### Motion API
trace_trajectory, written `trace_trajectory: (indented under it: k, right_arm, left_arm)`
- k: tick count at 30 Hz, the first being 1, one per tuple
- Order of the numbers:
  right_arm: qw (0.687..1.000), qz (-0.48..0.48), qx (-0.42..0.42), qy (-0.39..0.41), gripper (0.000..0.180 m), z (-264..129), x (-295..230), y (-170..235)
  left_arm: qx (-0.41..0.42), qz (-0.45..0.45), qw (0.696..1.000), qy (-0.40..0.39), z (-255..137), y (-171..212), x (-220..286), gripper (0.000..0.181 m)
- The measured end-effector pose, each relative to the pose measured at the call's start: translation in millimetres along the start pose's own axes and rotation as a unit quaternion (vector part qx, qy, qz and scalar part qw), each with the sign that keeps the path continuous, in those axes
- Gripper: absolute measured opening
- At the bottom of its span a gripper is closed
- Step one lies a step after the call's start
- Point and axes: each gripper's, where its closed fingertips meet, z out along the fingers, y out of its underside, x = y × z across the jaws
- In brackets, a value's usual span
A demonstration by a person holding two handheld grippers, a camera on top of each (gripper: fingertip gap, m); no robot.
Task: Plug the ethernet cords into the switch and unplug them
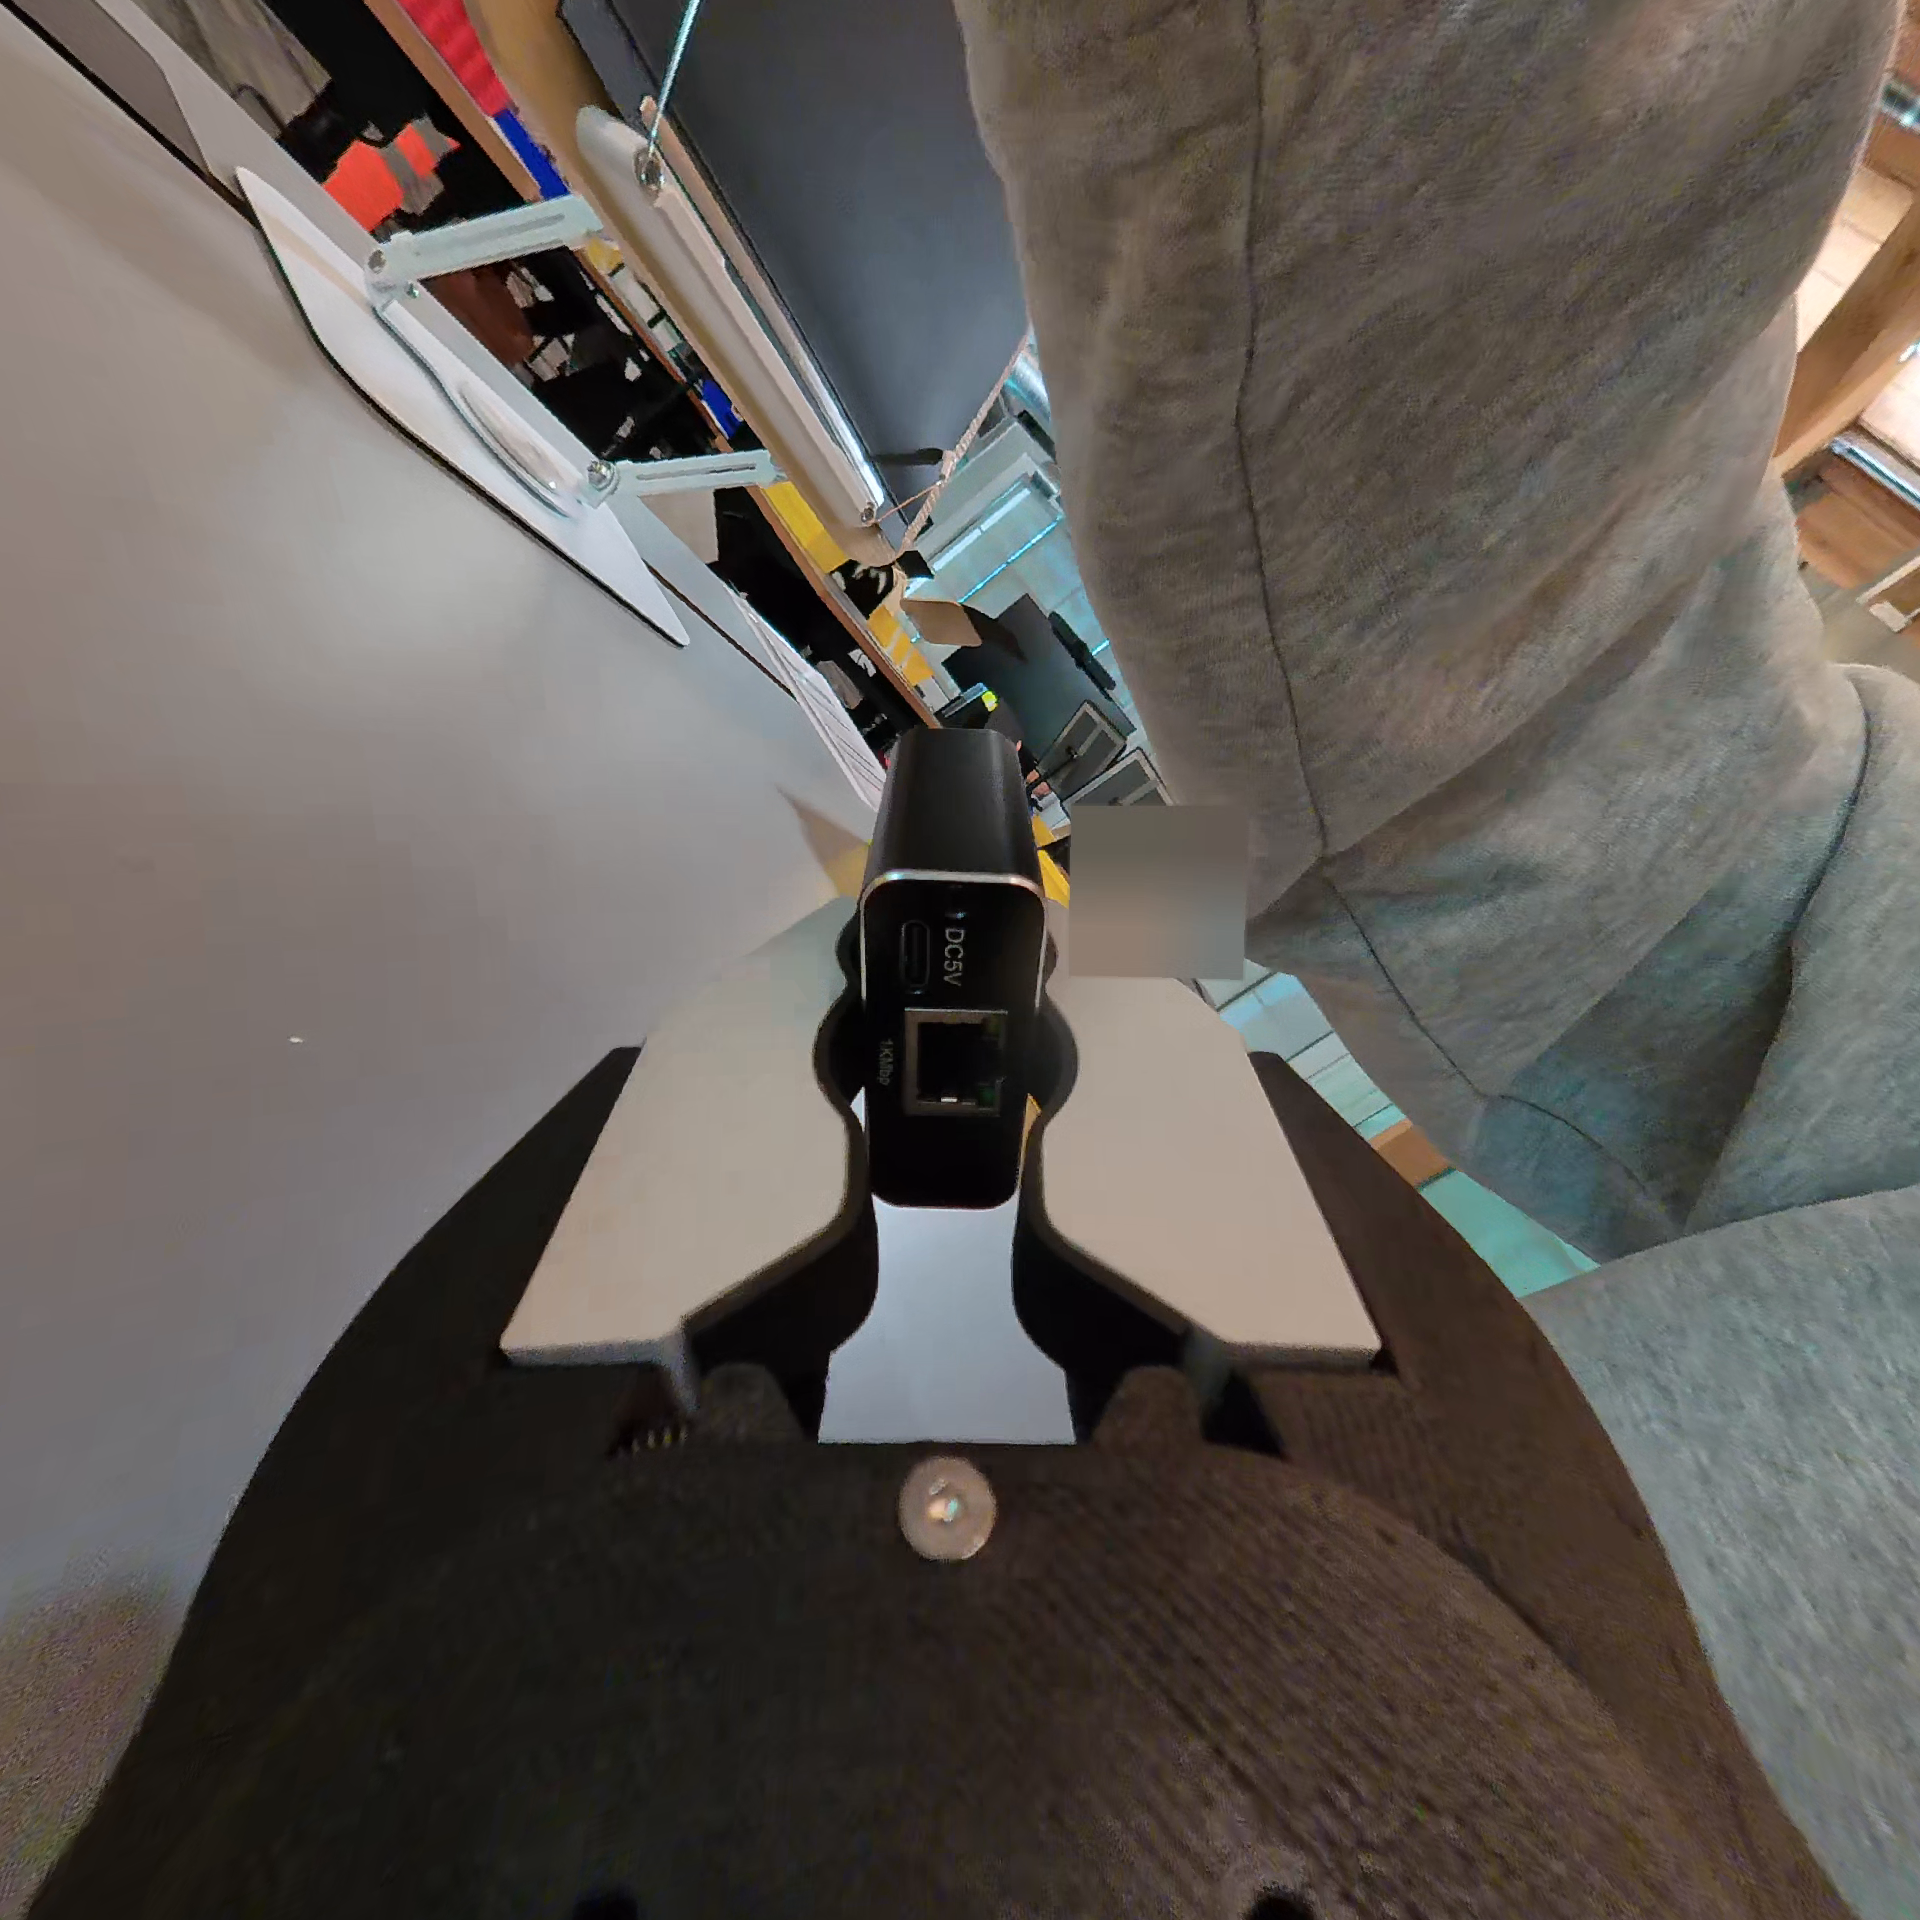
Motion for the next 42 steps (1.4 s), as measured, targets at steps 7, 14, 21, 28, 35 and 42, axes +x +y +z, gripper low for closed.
trace_trajectory:
  k: [7, 14, 21, 28, 35, 42]
  right_arm:
    - [0.996, 0.052, -0.048, -0.058, 0.007, 18, -5, 29]
    - [0.988, 0.053, 0.104, -0.1, 0.0, -37, -13, -31]
    - [0.997, 0.031, 0.048, -0.051, 0.02, -23, -7, -25]
    - [0.996, 0.012, -0.092, -0.004, 0.015, 36, 1, 19]
    - [0.995, 0.03, 0.056, -0.083, 0.012, -28, -13, -43]
    - [0.986, 0.066, 0.125, -0.09, 0.012, -80, 0, -60]
  left_arm:
    - [-0.006, -0.003, 1.0, 0.0, 1, 2, -2, 0.025]
    - [-0.005, -0.013, 1.0, 0.005, 1, 1, -2, 0.025]
    - [-0.009, -0.019, 1.0, 0.008, 4, 4, -2, 0.025]
    - [-0.009, -0.022, 1.0, 0.009, 2, 3, -2, 0.024]
    - [0.002, -0.048, 0.999, 0.018, 1, 0, -4, 0.024]
    - [-0.003, -0.046, 0.999, 0.015, 3, 3, -4, 0.025]
